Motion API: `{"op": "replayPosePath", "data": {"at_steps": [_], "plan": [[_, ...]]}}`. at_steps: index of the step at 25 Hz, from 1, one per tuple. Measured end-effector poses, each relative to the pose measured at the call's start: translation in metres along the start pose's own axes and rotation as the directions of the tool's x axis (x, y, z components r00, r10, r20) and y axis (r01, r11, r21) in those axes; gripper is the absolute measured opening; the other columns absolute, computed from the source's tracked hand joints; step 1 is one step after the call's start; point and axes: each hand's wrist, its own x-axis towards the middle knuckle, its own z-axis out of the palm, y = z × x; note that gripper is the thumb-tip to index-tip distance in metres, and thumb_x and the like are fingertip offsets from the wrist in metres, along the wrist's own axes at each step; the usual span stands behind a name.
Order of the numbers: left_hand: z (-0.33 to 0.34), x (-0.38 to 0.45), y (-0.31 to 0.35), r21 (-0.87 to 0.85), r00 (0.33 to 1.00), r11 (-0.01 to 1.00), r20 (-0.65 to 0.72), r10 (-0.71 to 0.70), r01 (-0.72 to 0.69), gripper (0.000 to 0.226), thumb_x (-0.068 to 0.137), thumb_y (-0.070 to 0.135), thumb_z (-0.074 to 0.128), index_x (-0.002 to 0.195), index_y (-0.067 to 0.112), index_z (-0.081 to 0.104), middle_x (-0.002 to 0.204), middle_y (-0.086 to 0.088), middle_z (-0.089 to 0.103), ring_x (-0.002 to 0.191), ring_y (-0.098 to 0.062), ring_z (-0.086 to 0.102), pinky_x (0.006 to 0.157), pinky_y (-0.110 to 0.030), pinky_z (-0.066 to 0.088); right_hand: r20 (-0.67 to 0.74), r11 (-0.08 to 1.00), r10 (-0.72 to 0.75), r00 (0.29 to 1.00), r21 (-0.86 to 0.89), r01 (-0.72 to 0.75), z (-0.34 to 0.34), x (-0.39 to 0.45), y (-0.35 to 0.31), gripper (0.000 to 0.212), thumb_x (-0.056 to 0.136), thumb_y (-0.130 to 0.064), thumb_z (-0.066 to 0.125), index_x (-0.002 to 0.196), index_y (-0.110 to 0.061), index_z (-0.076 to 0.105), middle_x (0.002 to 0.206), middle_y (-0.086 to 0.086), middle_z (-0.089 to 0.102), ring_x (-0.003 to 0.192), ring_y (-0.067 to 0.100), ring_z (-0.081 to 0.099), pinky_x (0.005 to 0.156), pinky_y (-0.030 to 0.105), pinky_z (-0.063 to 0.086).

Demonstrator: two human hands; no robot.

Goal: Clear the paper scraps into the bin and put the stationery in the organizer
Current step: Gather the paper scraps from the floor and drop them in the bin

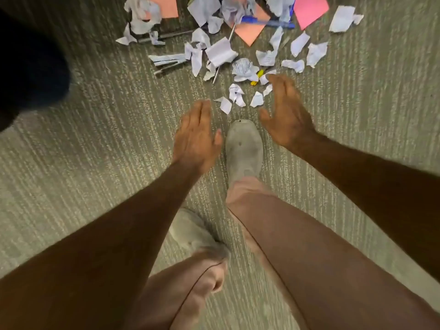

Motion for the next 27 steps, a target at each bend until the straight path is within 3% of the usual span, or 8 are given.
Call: {"op": "replayPosePath", "data": {"at_steps": [5,9,11,15,18,20,22,27], "plan": [[0.04,0.057,-0.005,0.08,0.97,0.97,-0.058,0.235,-0.23,0.068,0.1,0.037,0.051,0.157,0.017,0.02,0.161,-0.011,0.027,0.142,-0.029,0.036,0.113,-0.046,0.04,-0.043,0.984,-0.158,0.986,-0.094,0.154,0.032,0.048,0.016,0.07,0.096,-0.028,0.064,0.157,-0.02,0.03,0.163,0.008,0.027,0.145,0.03,0.035,0.105,0.045,0.048],[0.047,0.097,-0.01,0.286,0.885,0.847,0.005,0.466,-0.448,0.064,0.1,0.033,0.05,0.157,0.02,0.023,0.161,-0.011,0.026,0.132,-0.033,0.044,0.093,-0.048,0.053,-0.093,0.939,-0.298,0.95,-0.207,0.274,0.036,0.089,0.016,0.059,0.093,-0.029,0.069,0.146,-0.022,0.045,0.156,0.007,0.036,0.131,0.03,0.05,0.081,0.037,0.051],[0.049,0.113,-0.013,0.35,0.825,0.762,0.059,0.562,-0.545,0.06,0.1,0.032,0.051,0.154,0.022,0.026,0.158,-0.012,0.028,0.122,-0.035,0.051,0.081,-0.048,0.057,-0.053,0.915,-0.333,0.941,-0.259,0.309,0.039,0.105,0.015,0.055,0.091,-0.029,0.07,0.142,-0.021,0.05,0.152,0.008,0.039,0.13,0.03,0.05,0.08,0.037,0.051],[0.056,0.137,-0.02,0.463,0.751,0.651,0.05,0.659,-0.602,0.053,0.095,0.031,0.062,0.142,0.025,0.04,0.141,-0.012,0.042,0.102,-0.031,0.059,0.057,-0.036,0.048,-0.047,0.887,-0.395,0.918,-0.28,0.367,0.044,0.125,0.02,0.052,0.087,-0.032,0.073,0.134,-0.023,0.054,0.139,0.006,0.047,0.121,0.027,0.052,0.075,0.033,0.048],[0.063,0.139,-0.027,0.443,0.713,0.635,0.015,0.701,-0.633,0.034,0.092,0.027,0.061,0.122,0.021,0.046,0.122,-0.011,0.049,0.098,-0.028,0.056,0.059,-0.034,0.04,-0.105,0.894,-0.425,0.899,-0.203,0.399,0.047,0.128,0.024,0.036,0.087,-0.026,0.075,0.12,-0.021,0.061,0.126,0.005,0.051,0.113,0.026,0.054,0.077,0.033,0.046],[0.063,0.136,-0.028,0.39,0.711,0.66,-0.019,0.703,-0.642,0.019,0.1,0.029,0.052,0.114,0.019,0.045,0.114,-0.01,0.052,0.094,-0.026,0.053,0.065,-0.036,0.043,-0.113,0.899,-0.425,0.898,-0.166,0.404,0.048,0.126,0.023,0.031,0.088,-0.023,0.075,0.115,-0.02,0.062,0.122,0.006,0.053,0.112,0.026,0.054,0.082,0.038,0.051],[0.058,0.13,-0.025,0.286,0.759,0.75,-0.104,0.643,-0.597,0.019,0.105,0.032,0.042,0.109,0.015,0.05,0.106,-0.007,0.054,0.085,-0.02,0.047,0.067,-0.031,0.037,-0.101,0.914,-0.4,0.911,-0.114,0.388,0.046,0.127,0.019,0.028,0.088,-0.018,0.075,0.113,-0.018,0.063,0.117,0.008,0.055,0.109,0.026,0.054,0.086,0.04,0.05],[0.041,0.112,-0.027,-0.065,0.88,0.913,-0.303,0.366,-0.402,0.02,0.106,0.035,0.042,0.097,0.022,0.053,0.093,0.008,0.043,0.071,-0.004,0.037,0.059,-0.014,0.026,-0.189,0.955,-0.26,0.947,0.093,0.281,0.036,0.135,0.012,0.018,0.086,-0.015,0.076,0.101,-0.018,0.067,0.095,-0.001,0.057,0.088,0.021,0.057,0.067,0.028,0.035]]}}
